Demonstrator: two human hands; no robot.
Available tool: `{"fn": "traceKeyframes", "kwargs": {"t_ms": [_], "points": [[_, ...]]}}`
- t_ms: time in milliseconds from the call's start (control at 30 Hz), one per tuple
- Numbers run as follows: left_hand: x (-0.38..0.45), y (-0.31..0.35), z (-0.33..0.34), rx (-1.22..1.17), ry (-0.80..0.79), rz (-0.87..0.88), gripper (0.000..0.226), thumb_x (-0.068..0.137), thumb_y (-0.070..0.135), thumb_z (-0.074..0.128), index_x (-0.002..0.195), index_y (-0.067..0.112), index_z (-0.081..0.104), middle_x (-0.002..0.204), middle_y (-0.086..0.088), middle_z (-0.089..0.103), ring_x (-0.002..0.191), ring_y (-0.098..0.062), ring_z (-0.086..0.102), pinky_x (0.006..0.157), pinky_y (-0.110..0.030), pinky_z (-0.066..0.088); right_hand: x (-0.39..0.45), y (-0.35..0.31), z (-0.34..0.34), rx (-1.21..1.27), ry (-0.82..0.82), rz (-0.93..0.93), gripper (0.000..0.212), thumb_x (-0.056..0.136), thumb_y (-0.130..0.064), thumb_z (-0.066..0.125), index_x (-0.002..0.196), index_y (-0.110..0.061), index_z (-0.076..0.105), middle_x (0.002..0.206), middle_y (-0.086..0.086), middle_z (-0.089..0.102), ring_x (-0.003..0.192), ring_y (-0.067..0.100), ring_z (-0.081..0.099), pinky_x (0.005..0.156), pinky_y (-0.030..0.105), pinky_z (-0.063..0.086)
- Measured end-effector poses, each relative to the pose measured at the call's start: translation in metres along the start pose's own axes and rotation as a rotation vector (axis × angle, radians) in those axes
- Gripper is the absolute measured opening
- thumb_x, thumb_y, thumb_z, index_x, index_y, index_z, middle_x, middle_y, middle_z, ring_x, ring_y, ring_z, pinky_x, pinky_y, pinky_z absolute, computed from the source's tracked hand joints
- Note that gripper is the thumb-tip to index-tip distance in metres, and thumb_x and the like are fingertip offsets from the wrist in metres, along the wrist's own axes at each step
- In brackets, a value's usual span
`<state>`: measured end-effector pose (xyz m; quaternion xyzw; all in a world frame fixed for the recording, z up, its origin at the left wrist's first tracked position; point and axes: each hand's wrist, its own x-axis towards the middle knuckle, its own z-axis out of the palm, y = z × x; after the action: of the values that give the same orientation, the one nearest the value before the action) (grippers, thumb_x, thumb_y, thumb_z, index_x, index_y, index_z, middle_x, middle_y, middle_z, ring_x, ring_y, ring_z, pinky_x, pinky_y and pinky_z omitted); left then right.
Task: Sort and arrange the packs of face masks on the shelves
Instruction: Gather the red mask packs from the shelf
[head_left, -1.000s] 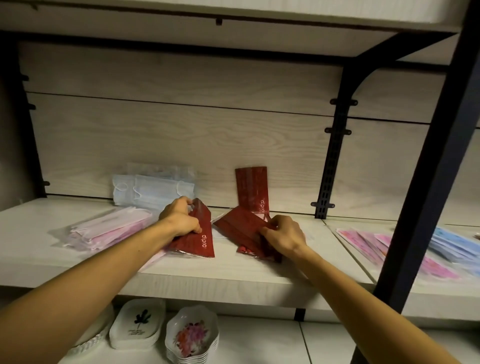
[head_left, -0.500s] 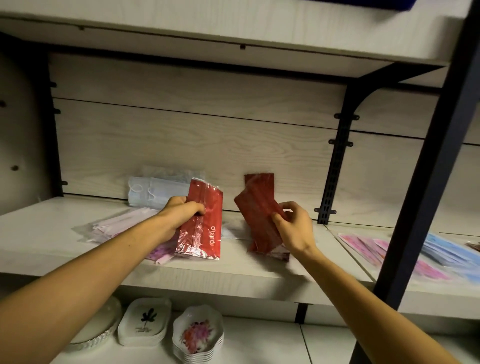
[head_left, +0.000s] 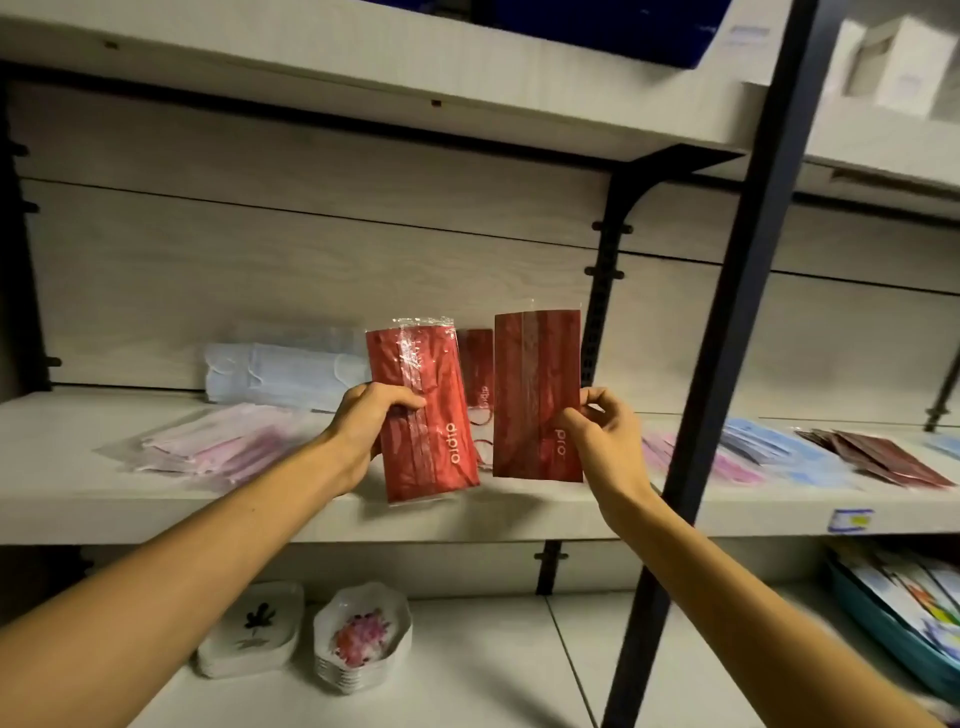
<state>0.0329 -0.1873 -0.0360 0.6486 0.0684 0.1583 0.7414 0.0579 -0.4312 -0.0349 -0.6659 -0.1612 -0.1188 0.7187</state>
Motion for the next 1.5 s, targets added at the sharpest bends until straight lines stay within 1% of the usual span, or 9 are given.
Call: {"fn": "traceKeyframes", "kwargs": {"t_ms": [300,433,633,800,900,1133,1267,1367,1500], "points": [[-0.05,-0.032,0.078,0.051,-0.3,-0.005,0.028,0.059,0.018,0.07,0.086,0.011,0.073,0.082,-0.005,0.075,0.093,-0.028,0.066,0.089,-0.038,0.05,-0.062,-0.004,-0.098,-0.085,0.135,0.029,0.011,0.093,0.0,0.057,0.103,-0.006,0.059,0.096,0.009,0.072,0.08,0.017,0.073,0.06,0.024,0.058],[-0.066,-0.046,0.128,0.138,-0.474,-0.015,0.045,0.063,0.02,0.073,0.106,0.009,0.072,0.101,-0.008,0.077,0.104,-0.028,0.07,0.097,-0.044,0.052,-0.072,-0.005,-0.151,-0.098,0.217,0.066,0.019,0.089,0.007,0.053,0.086,-0.01,0.06,0.074,0.001,0.071,0.065,0.011,0.069,0.053,0.022,0.054],[-0.078,-0.054,0.221,0.266,-0.66,-0.039,0.028,0.083,0.013,0.071,0.111,0.01,0.071,0.104,-0.009,0.077,0.101,-0.027,0.073,0.099,-0.045,0.053,-0.073,0.002,-0.229,-0.087,0.317,0.104,0.024,0.083,0.012,0.052,0.075,-0.008,0.062,0.066,0.008,0.067,0.058,0.018,0.064,0.053,0.03,0.056],[-0.087,-0.069,0.307,0.33,-0.612,-0.054,0.028,0.087,0.011,0.071,0.114,0.003,0.067,0.102,-0.016,0.076,0.089,-0.026,0.074,0.081,-0.035,0.06,-0.058,0.011,-0.305,-0.085,0.33,0.148,0.028,0.082,0.007,0.055,0.072,-0.015,0.068,0.069,0.011,0.066,0.065,0.026,0.061,0.069,0.041,0.056],[-0.086,-0.079,0.362,0.343,-0.593,-0.059,0.022,0.088,0.009,0.07,0.109,0.004,0.069,0.097,-0.014,0.077,0.083,-0.025,0.073,0.082,-0.037,0.059,-0.045,0.017,-0.355,-0.087,0.367,0.164,0.022,0.084,0.005,0.057,0.075,-0.012,0.066,0.067,0.009,0.065,0.068,0.027,0.059,0.07,0.042,0.052],[-0.068,-0.09,0.484,0.303,-0.53,-0.085,0.017,0.089,0.004,0.065,0.105,0.007,0.066,0.088,-0.016,0.077,0.071,-0.023,0.072,0.072,-0.036,0.06,-0.019,0.033,-0.474,-0.128,0.458,0.161,0.015,0.086,0.008,0.058,0.09,-0.005,0.064,0.07,0.011,0.07,0.055,0.019,0.066,0.054,0.034,0.058],[-0.055,-0.1,0.541,0.221,-0.385,-0.142,0.03,0.085,-0.004,0.055,0.114,0.003,0.057,0.09,-0.021,0.07,0.068,-0.028,0.068,0.059,-0.032,0.058,-0.007,0.046,-0.537,-0.183,0.489,0.187,0.02,0.087,0.003,0.062,0.105,-0.005,0.066,0.088,0.015,0.073,0.071,0.025,0.07,0.07,0.048,0.062],[-0.043,-0.101,0.571,0.225,-0.337,-0.165,0.025,0.081,-0.004,0.054,0.105,0.001,0.058,0.08,-0.02,0.066,0.063,-0.028,0.066,0.056,-0.031,0.055,0.009,0.053,-0.572,-0.14,0.525,0.234,0.019,0.088,0.003,0.063,0.105,-0.005,0.065,0.085,0.014,0.073,0.069,0.024,0.068,0.06,0.037,0.06],[-0.03,-0.098,0.596,0.214,-0.31,-0.203,0.017,0.08,-0.006,0.053,0.093,0.003,0.059,0.073,-0.018,0.065,0.056,-0.027,0.065,0.05,-0.029,0.053,0.036,0.061,-0.6,-0.047,0.521,0.277,0.02,0.089,0.005,0.061,0.109,0.0,0.065,0.083,0.017,0.071,0.073,0.028,0.067,0.08,0.055,0.06]]}}
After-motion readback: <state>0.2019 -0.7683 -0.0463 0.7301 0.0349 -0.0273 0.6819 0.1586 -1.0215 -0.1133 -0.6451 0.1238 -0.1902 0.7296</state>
